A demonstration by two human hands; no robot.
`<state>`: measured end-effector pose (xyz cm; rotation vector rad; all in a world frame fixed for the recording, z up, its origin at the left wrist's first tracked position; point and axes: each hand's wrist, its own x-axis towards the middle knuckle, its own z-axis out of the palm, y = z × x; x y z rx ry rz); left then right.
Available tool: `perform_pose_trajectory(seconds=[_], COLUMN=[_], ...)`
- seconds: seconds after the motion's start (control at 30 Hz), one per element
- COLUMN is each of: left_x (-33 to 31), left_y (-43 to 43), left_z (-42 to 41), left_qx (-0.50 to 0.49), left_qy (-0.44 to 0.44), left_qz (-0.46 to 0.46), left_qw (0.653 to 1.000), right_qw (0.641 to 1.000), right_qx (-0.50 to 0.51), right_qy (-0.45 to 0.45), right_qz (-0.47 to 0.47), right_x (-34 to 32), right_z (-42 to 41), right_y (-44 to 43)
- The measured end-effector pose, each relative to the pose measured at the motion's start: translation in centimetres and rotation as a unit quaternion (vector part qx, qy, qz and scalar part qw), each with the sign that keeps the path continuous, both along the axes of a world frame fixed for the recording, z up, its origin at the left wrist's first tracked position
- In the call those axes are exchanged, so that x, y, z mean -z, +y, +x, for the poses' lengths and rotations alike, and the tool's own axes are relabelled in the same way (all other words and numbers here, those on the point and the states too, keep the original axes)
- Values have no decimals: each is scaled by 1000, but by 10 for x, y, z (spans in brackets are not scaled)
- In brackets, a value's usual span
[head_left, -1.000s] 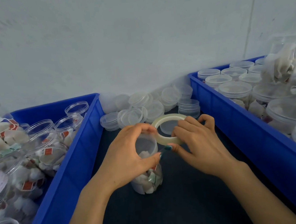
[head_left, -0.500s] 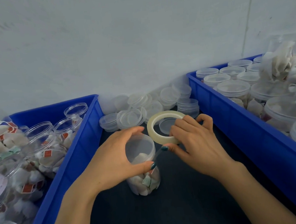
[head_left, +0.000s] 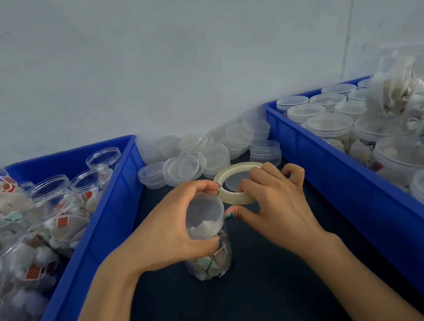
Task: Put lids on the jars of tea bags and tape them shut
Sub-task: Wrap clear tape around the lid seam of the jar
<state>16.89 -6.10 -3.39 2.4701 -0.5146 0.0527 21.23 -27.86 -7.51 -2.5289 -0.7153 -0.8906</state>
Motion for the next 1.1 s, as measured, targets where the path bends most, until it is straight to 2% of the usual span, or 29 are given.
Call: perform_pose_trajectory(seconds=[0.1,0.17,0.33,0.47,0.6,0.7,0.87,0.97,1.1], left_x=[6,10,9,7,7,3,-5,9,24], left_y=[-20,-26,-15,-14,-14,-17,-21,-38,-52], left_z=[1,3,4,2,-2,-2,-8,-15,-11], left_qx=[-90,-106,-64,-53,-101,-99,-152,-207,-265], left_qy=[-81,-119,-96,-93,-98,-74,-147,-149,-172], left_qz=[45,34,-10,29,90,83,194,197,174], left_qw=[992,987,993,994,986,989,958,947,933], right_qw=[1000,1000,993,998,999,999,999,996,993], right_qx=[-9,-25,-87,-39,14,26,30,40,6], right_qy=[-11,4,53,16,-22,-26,17,31,44], right_qz=[7,-6,-57,-44,-23,-19,38,71,109], right_x=[0,-1,-4,-2,2,5,15,21,23], right_z=[0,1,5,-1,-5,-6,-9,-12,-11], right_y=[1,-1,-13,-4,8,10,21,27,27])
